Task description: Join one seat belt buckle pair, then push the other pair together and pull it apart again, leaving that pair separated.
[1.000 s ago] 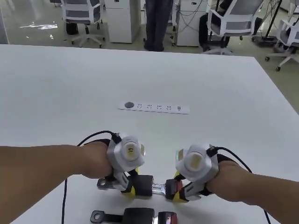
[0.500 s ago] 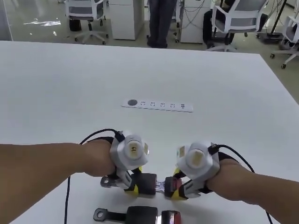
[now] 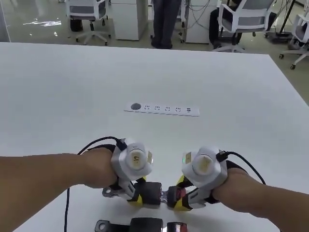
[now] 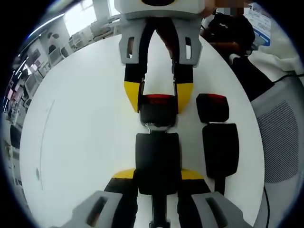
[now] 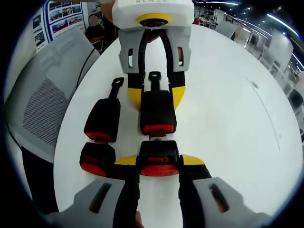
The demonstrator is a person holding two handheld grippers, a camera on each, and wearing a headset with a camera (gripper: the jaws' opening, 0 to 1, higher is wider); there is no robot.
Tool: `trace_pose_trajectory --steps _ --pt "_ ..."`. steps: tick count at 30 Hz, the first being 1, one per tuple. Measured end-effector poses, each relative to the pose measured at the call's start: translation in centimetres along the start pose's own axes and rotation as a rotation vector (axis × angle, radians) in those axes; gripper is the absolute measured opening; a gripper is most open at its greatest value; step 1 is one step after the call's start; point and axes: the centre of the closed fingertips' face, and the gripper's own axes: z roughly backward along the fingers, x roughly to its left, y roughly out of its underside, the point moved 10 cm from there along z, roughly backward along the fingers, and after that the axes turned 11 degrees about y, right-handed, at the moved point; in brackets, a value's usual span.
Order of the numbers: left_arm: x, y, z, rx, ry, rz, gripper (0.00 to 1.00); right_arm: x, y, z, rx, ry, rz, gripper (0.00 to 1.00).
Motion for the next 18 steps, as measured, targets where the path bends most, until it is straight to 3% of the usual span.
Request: trace_pose_trajectory --steps 18 --pt "-0.25 0.02 0.04 0.0 -0.007 0.006 0.31 -0.11 -0.28 -0.28 -0.001 0.004 -0.01 0.29"
